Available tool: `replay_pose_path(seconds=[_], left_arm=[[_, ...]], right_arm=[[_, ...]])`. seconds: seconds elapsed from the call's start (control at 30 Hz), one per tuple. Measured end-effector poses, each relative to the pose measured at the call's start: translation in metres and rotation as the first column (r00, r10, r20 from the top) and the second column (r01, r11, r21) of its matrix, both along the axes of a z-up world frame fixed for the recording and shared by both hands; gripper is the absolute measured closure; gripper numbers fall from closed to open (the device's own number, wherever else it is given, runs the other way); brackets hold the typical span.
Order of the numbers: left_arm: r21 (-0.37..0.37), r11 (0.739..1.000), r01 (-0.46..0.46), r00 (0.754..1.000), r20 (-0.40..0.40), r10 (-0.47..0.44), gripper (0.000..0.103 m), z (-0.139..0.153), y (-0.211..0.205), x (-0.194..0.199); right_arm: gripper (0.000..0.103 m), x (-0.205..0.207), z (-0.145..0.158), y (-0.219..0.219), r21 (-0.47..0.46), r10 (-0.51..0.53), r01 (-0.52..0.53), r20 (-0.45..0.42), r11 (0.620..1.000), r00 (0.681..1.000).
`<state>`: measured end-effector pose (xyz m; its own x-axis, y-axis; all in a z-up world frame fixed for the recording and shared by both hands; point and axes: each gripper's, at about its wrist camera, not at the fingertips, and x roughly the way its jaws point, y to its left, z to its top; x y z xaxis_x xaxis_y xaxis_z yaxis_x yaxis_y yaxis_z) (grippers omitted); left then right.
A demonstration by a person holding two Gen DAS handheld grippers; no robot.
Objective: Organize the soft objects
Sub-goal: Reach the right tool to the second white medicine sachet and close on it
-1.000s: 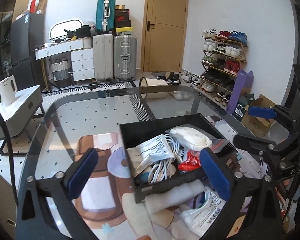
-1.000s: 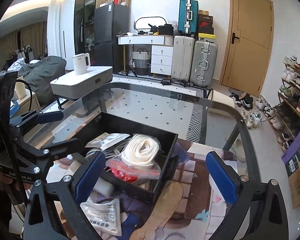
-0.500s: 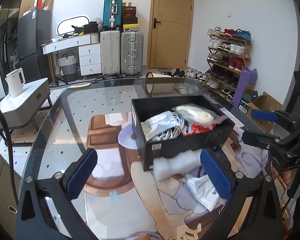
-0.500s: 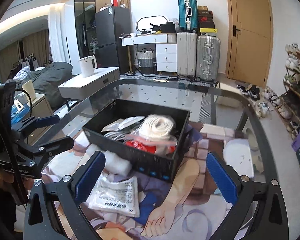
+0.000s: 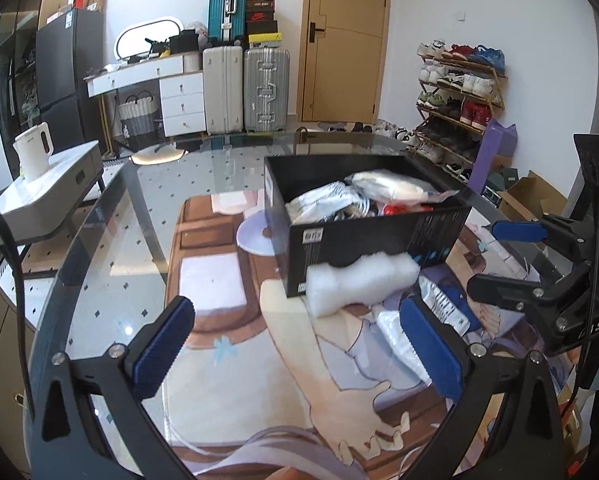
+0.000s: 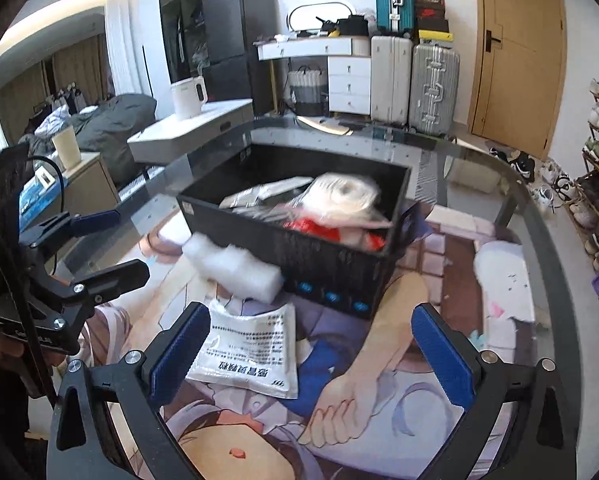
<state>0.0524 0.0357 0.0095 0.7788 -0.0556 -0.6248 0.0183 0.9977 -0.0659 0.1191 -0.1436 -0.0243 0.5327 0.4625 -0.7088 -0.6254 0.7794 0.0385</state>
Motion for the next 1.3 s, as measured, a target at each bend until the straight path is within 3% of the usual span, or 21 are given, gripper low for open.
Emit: replay_pose_path(seconds=[0.33,0.77,0.9,1.3], left_arm=[[-0.019,1.000,-0.024,1.000,-0.013,0.024,0.000,-0.015,0.010,-0.003],[-0.043,0.998,-0.036,0.999,-0.022,0.035,0.000,-0.019,0.016,-0.004],[-0.045,0.998,-0.032,0.999,-0.021,0.031,0.000,-0.019,0.016,-0.003],[-0.051,0.998,-0.033,0.999,-0.031,0.031,0.000,-0.022,0.017,-0.002]], right_arm=[[0.001,-0.001,-0.031,0.030,-0.043,0.047,-0.051,-0.087,0.998,0.995],[0.001,-0.003,-0.052,0.057,-0.075,0.052,-0.062,-0.130,0.995,0.990],[0.001,-0.003,-0.057,0.064,-0.135,0.014,-0.028,-0.099,0.990,0.995],[0.001,0.000,-0.059,0.067,-0.132,-0.010,-0.004,-0.104,0.991,0.995]])
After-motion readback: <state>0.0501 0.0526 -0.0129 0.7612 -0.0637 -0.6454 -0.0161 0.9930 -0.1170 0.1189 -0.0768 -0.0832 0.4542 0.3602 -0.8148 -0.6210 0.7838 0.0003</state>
